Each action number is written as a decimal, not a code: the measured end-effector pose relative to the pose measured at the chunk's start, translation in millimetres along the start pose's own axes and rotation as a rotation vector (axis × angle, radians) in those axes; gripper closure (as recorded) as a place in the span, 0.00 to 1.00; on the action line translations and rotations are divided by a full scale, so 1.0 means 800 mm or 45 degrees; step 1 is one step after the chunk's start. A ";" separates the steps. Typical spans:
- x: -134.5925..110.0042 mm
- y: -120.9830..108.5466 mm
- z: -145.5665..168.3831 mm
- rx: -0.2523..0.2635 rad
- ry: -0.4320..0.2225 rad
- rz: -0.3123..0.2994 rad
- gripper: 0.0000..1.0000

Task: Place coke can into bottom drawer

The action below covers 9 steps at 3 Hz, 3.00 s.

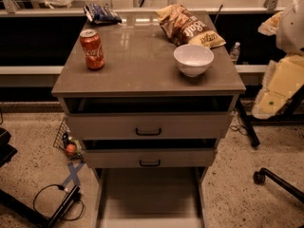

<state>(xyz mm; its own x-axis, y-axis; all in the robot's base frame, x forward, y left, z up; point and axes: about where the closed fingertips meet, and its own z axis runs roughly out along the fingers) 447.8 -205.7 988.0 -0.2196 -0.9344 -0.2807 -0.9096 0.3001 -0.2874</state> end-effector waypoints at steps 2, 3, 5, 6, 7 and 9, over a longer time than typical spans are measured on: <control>-0.058 -0.026 0.029 0.057 -0.455 0.183 0.00; -0.104 -0.023 0.043 0.093 -0.715 0.207 0.00; -0.203 -0.018 0.027 0.247 -1.103 0.193 0.00; -0.207 -0.018 0.025 0.248 -1.109 0.192 0.00; -0.215 -0.026 0.038 0.256 -1.107 0.239 0.00; -0.265 -0.083 0.161 0.285 -1.044 0.484 0.00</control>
Offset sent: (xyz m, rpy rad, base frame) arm 0.0993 0.0862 0.0422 0.7776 -0.3945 -0.0691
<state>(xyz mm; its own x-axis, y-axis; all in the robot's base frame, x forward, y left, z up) 599.9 -3.0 948.2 -0.0932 -0.3633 -0.9270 -0.7196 0.6681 -0.1895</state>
